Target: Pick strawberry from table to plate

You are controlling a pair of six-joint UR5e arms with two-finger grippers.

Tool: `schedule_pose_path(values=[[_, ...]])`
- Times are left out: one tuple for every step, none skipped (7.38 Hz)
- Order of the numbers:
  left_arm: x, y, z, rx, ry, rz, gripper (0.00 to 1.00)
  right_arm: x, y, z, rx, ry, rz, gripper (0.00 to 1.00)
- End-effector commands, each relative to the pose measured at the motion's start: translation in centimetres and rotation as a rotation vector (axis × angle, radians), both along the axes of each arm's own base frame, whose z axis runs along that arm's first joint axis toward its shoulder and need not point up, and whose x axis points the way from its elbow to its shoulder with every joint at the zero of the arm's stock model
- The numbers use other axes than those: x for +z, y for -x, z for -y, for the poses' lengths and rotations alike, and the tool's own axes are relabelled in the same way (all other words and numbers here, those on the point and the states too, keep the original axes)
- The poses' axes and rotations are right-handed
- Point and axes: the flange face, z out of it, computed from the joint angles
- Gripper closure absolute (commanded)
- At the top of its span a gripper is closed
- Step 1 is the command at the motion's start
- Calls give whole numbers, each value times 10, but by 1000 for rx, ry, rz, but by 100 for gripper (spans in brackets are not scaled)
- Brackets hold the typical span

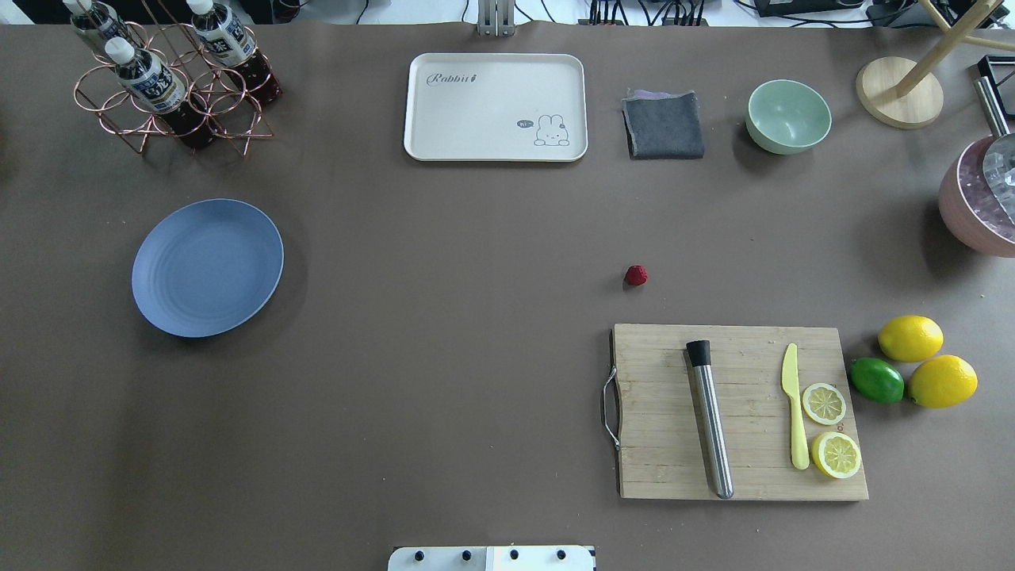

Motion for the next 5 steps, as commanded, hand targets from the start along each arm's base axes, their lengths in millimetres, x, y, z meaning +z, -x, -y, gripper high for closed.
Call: schedule_pose_path(values=[[-51, 0, 38, -42, -66, -12, 2, -52, 1, 18, 8, -91, 20, 0], [-82, -5, 65, -37, -117, -17, 2, -60, 3, 19, 9, -107, 22, 0], [-90, -28, 76, -2, -120, -20, 2, -74, 6, 17, 9, -131, 59, 0], [-87, -46, 77, 20, -104, -20, 1, -83, 12, 17, 8, -127, 159, 0], [-89, -73, 78, 31, -52, -36, 1, -86, 16, 18, 26, -100, 201, 0]])
